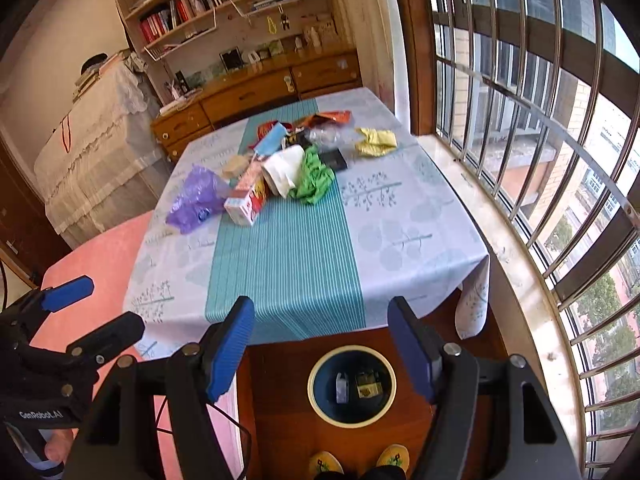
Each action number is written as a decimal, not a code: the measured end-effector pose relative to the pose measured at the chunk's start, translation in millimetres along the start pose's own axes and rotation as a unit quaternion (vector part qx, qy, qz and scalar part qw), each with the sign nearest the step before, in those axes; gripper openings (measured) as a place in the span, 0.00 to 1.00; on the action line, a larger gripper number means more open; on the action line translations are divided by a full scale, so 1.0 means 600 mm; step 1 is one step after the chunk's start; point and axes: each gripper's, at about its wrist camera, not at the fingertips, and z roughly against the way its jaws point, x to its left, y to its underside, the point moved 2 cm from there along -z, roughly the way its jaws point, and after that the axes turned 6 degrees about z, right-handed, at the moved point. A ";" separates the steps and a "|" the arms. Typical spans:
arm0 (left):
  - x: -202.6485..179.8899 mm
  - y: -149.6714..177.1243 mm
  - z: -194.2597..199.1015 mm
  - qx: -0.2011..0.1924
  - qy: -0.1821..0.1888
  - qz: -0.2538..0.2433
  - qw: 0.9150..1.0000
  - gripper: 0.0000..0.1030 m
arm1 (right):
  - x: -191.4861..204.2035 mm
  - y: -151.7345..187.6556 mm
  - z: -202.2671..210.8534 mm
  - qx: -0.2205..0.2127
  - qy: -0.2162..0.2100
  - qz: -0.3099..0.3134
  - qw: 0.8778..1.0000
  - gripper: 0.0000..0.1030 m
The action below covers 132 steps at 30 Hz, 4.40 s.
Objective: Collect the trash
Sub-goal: 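Raise both open tools back toward the table, then grasp the white tissue with the left tool while the right tool grasps the green paper, then carry the tissue and green paper over the bin and open both tools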
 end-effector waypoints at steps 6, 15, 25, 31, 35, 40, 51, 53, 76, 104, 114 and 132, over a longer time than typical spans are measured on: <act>0.005 -0.027 0.014 -0.024 -0.009 -0.016 1.000 0.99 | 0.010 -0.029 0.009 -0.015 0.002 -0.002 1.000 0.67; 0.013 -0.068 -0.008 -0.035 -0.030 -0.031 0.998 0.93 | 0.018 -0.078 -0.030 -0.002 -0.012 0.017 1.000 0.67; 0.027 -0.151 -0.121 -0.002 -0.057 0.030 0.998 0.79 | -0.022 -0.164 -0.170 0.039 -0.071 0.046 0.996 0.67; 0.017 -0.229 -0.221 0.031 -0.082 0.074 0.993 0.67 | -0.059 -0.229 -0.273 0.081 -0.116 0.061 0.988 0.68; 0.014 -0.269 -0.283 0.049 -0.106 0.100 0.988 0.62 | -0.069 -0.266 -0.341 0.100 -0.141 0.068 0.983 0.68; 0.023 -0.291 -0.338 0.072 -0.128 0.131 0.980 0.59 | -0.066 -0.285 -0.428 0.117 -0.160 0.081 0.977 0.68; 0.044 -0.316 -0.399 0.105 -0.116 0.167 0.974 0.59 | -0.057 -0.270 -0.531 0.173 -0.198 0.108 0.959 0.50; 0.037 -0.321 -0.414 0.117 -0.107 0.158 0.975 0.59 | -0.061 -0.272 -0.526 0.170 -0.204 0.119 0.957 0.47; -0.053 -0.360 -0.541 0.168 -0.109 -0.019 0.979 0.59 | -0.142 -0.275 -0.514 0.191 -0.217 0.112 0.951 0.36; -0.064 -0.304 -0.551 0.195 -0.077 0.048 0.977 0.29 | -0.167 -0.259 -0.483 0.173 -0.196 0.102 0.960 0.33; -0.068 -0.248 -0.403 0.145 -0.048 0.048 0.987 0.29 | -0.128 -0.239 -0.382 0.119 -0.162 0.079 0.976 0.33; 0.038 -0.063 -0.106 0.053 -0.008 0.007 0.999 0.29 | 0.017 -0.070 -0.105 0.030 -0.090 0.026 0.995 0.33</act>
